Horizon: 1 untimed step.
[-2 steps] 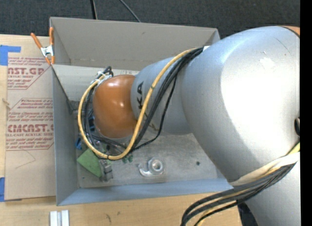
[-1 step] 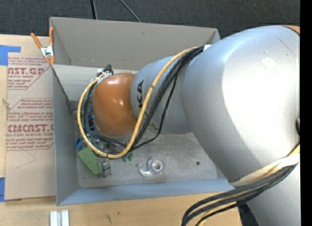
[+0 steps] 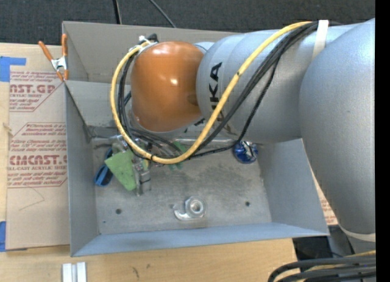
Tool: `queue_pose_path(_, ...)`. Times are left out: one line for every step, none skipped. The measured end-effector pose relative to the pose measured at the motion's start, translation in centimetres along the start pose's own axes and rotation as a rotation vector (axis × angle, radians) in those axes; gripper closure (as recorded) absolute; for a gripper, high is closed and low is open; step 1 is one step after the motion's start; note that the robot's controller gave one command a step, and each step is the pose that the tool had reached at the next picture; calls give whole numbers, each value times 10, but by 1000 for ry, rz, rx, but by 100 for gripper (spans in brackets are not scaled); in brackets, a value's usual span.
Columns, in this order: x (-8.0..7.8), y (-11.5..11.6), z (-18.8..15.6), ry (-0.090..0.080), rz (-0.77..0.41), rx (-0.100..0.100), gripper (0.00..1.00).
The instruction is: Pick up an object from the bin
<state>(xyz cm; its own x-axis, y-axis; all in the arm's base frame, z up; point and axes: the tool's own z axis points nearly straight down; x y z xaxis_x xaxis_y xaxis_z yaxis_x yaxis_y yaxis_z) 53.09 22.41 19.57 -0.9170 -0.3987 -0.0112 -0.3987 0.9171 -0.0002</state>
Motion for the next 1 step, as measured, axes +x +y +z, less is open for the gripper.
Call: queue_pose_path(-16, -10, -59, 4, -637, -3, 100)
